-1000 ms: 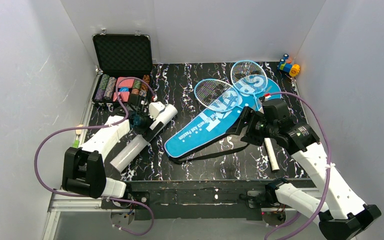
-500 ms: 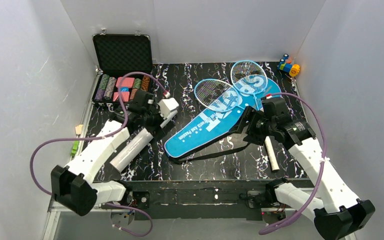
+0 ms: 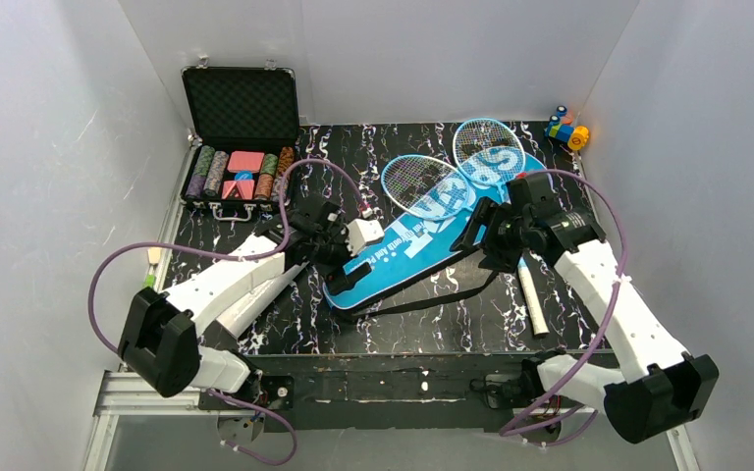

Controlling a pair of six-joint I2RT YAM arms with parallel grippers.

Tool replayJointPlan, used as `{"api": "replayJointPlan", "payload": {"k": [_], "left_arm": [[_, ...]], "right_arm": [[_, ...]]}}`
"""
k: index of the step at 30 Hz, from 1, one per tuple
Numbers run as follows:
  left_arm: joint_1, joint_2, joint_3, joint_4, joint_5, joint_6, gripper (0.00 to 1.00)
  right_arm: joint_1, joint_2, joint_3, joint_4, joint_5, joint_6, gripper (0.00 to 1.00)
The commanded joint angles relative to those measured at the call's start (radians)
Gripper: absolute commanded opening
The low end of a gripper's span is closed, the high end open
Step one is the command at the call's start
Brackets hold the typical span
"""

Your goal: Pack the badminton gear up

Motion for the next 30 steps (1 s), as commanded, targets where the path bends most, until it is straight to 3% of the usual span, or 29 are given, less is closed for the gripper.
{"api": "replayJointPlan", "payload": {"k": [1,13,21,28,30], "left_arm": [[-0.036,0.044,-0.030,0.125,0.056,0.014,0.98],[-0.134,0.228,-0.040,0.219,-0.029,0.072,0.92],[-0.148,0.215,-0.084,0.234,-0.036,0.090,0.83],[-0.157,0.205,-0.105,0.247,-0.014,0.098,0.67],[-0.157,0.196,-0.109,0.245,-0.008,0.103,0.59]], "right_arm": [[-0.017,0.048,0.057,-0.013,0.016,-0.021,0.80],[-0.084,0.074,0.033,-0.036,0.002,-0.061,0.79],[-0.121,0.045,0.000,-0.040,-0.011,-0.081,0.78],[-0.126,0.051,-0.021,-0.012,-0.029,-0.080,0.77],[-0.126,0.051,-0.023,-0.010,-0.035,-0.078,0.77]]}}
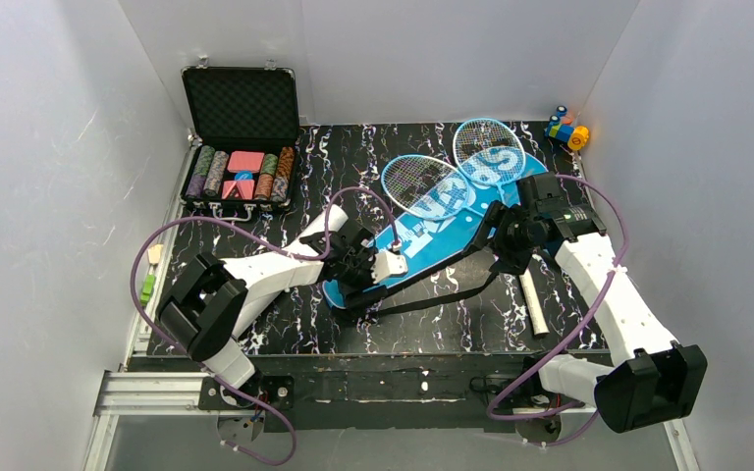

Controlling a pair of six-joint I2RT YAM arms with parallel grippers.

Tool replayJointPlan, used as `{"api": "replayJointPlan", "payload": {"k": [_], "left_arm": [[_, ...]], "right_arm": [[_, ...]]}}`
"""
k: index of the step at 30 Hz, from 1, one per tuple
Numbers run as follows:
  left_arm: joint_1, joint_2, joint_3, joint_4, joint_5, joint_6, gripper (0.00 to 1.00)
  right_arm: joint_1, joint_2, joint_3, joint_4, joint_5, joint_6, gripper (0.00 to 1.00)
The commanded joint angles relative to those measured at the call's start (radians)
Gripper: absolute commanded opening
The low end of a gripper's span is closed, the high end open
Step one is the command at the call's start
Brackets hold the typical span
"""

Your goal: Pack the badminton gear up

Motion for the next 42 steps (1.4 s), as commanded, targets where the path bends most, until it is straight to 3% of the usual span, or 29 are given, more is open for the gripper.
{"api": "replayJointPlan", "payload": {"k": [1,3,6,18,25,28,31,35,40,42], "left_arm": [[-0.007,-0.061,-0.016,0.019,0.022,0.023,0.51],[-0.007,-0.074,-0.013,0.004,0.024,0.030,0.26],[-0.007,-0.078,0.018,-0.051,0.026,0.034,0.00],[-0.007,-0.139,0.034,-0.269,0.082,0.001,0.00],[-0.007,-0.323,0.016,-0.383,0.140,-0.001,0.00],[-0.007,-0.374,-0.023,-0.400,0.129,-0.017,0.28],[-0.007,-0.385,-0.064,-0.388,0.091,-0.001,0.26],[-0.007,-0.419,-0.039,-0.396,0.091,-0.003,0.13],[-0.007,-0.443,-0.047,-0.371,0.089,-0.010,0.35],[-0.007,-0.437,-0.067,-0.339,0.087,-0.016,0.39]], "right_arm": [[-0.007,-0.011,-0.001,0.020,-0.022,-0.012,0.77],[-0.006,-0.013,-0.003,0.024,-0.026,-0.012,0.77],[-0.008,-0.015,-0.013,0.030,-0.033,-0.008,0.76],[-0.002,0.022,-0.012,0.045,-0.098,-0.013,0.74],[0.039,0.126,0.069,0.050,-0.076,-0.003,0.75],[0.073,0.152,0.098,0.052,-0.068,0.010,0.75],[0.089,0.167,0.127,0.030,-0.055,0.012,0.75],[0.096,0.179,0.163,-0.001,-0.023,0.003,0.76],[0.096,0.273,0.252,-0.041,0.068,-0.027,0.83],[0.096,0.327,0.318,-0.067,0.113,-0.040,0.84]]}}
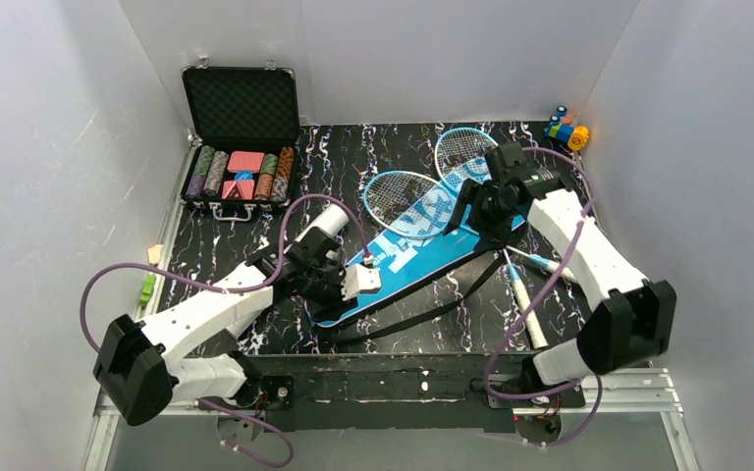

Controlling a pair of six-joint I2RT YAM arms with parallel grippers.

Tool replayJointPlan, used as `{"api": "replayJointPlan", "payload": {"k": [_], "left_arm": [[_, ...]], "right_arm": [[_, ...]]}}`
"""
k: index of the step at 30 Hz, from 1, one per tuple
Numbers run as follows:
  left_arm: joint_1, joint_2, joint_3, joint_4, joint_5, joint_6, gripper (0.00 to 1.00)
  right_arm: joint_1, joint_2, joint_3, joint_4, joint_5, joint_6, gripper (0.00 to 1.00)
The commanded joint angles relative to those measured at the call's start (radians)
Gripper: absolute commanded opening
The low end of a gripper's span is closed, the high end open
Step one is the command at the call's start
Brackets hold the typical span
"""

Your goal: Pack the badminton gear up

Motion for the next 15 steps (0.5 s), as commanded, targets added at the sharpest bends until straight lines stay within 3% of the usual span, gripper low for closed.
{"api": "replayJointPlan", "payload": {"k": [1,5,15], "left_arm": [[-0.003,-0.018,-0.011,0.058,0.005,-0.006,0.40],[-0.003,0.023,0.002,0.086,0.018,0.013,0.45],[-0.005,0.136,0.020,0.155,0.037,0.063,0.46]], "right_arm": [[0.004,0.118,0.139,-0.058,0.128,-0.042,0.84],[0.004,0.233,0.243,-0.094,0.234,-0.082,0.84],[0.004,0.493,0.455,-0.194,0.512,-0.214,0.83]]}}
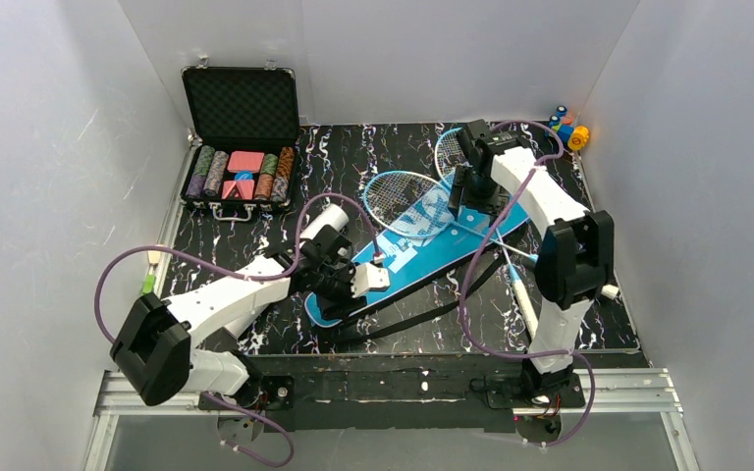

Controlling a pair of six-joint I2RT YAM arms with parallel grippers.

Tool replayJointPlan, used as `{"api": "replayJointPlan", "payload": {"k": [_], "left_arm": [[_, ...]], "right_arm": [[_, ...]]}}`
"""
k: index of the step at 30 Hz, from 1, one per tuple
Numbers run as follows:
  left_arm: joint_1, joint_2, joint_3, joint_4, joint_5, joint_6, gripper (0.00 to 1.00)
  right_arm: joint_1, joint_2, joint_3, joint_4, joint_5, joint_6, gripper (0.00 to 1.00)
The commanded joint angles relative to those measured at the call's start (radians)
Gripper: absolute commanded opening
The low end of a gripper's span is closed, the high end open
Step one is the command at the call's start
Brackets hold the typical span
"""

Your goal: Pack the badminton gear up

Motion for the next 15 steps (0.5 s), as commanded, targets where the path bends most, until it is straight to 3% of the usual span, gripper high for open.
{"api": "replayJointPlan", "payload": {"k": [1,9,15], "left_arm": [[-0.005,0.049,0.032,0.049,0.023,0.039,0.46],[-0.006,0.135,0.094,0.070,0.012,0.044,0.46],[-0.006,0.115,0.108,0.060,0.007,0.037,0.46]], "right_arm": [[0.004,0.064,0.095,-0.076,0.187,-0.086,0.83],[-0.009,0.075,0.012,0.006,0.302,-0.171,0.88],[-0.075,0.077,-0.012,0.130,0.144,-0.219,0.89]]}}
